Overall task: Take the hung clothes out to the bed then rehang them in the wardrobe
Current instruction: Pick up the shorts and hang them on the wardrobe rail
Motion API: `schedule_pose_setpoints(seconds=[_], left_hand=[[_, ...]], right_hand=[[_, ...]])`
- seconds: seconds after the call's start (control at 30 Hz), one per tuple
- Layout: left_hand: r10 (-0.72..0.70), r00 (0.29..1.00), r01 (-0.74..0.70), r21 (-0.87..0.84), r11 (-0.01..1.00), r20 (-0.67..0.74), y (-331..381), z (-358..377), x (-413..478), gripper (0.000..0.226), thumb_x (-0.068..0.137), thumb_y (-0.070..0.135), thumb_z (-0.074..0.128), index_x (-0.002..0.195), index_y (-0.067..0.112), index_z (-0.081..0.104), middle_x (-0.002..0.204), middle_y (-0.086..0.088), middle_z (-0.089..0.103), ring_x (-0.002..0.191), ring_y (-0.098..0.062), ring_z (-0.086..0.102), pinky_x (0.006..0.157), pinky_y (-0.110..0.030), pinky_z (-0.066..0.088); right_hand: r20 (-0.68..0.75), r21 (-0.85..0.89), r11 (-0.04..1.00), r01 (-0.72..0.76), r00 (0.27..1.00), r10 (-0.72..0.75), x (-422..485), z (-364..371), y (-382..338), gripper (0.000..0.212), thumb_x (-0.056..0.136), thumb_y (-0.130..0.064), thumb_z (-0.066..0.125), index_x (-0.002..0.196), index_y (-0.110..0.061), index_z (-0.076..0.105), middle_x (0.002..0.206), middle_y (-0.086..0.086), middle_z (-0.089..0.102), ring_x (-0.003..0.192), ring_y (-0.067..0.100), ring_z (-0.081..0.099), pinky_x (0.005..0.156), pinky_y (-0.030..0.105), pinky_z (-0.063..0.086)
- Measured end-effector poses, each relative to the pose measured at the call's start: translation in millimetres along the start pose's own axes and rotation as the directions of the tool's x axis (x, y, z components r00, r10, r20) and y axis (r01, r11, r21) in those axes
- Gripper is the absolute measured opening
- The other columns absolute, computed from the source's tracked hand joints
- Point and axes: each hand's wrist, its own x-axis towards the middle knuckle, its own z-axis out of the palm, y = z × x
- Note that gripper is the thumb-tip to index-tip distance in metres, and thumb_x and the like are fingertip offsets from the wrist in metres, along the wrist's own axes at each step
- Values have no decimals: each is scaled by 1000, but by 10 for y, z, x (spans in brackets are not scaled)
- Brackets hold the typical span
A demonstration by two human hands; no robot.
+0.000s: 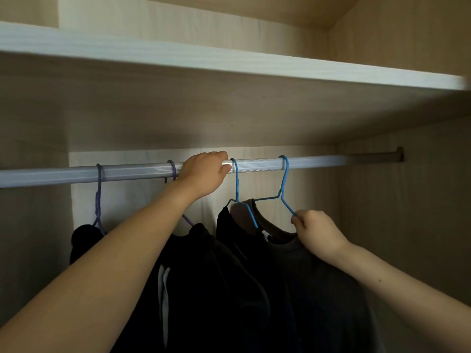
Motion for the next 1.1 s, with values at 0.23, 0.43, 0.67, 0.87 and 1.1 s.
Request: schedule_pose_setpoints(seconds=[0.23,0.43,0.67,0.87,1.1], left_hand=[[-7,1000,7,-1,1000,2,18,-32,-25,26,97,29,41,107,11,57,104,-10,66,81,-25,50,66,-30,30],[1,1000,-1,1,1000,0,14,-34,-33,27,97,29,42,107,10,57,106,-12,66,92,-33,57,67,-31,30],[15,1000,-15,-10,1000,-5,8,-26,-46,26,95,26,46,106,6,59,103,-18,66,90,-38,59,73,-39,43],[-16,992,9,-62,998,-122,1,-14,-113,23,89,14,54,107,1,60,103,-28,63,91,-45,58,77,-46,46],[-69,988,26,-298,954,-135,644,-242,-383,33,82,29,49,108,9,55,106,-25,59,99,-46,54,90,-55,47]], right_hand=[[-4,40,999,-8,1000,8,-11,-68,118,32,97,-21,44,90,-1,68,75,12,66,72,28,61,67,38,46],[12,83,996,-8,1000,7,-38,-82,99,33,98,-23,45,89,-1,67,70,8,63,69,25,60,64,37,46],[-96,157,985,-74,991,90,-393,-359,39,23,95,-30,52,88,-14,68,76,6,68,76,24,63,72,36,48],[-449,116,993,11,892,42,-1478,-783,13,24,96,-26,50,113,-15,63,103,-3,65,95,12,62,85,28,50],[-694,266,921,-283,607,387,-2796,-841,494,14,93,-26,54,108,-26,54,99,-7,56,89,4,56,74,21,50]])
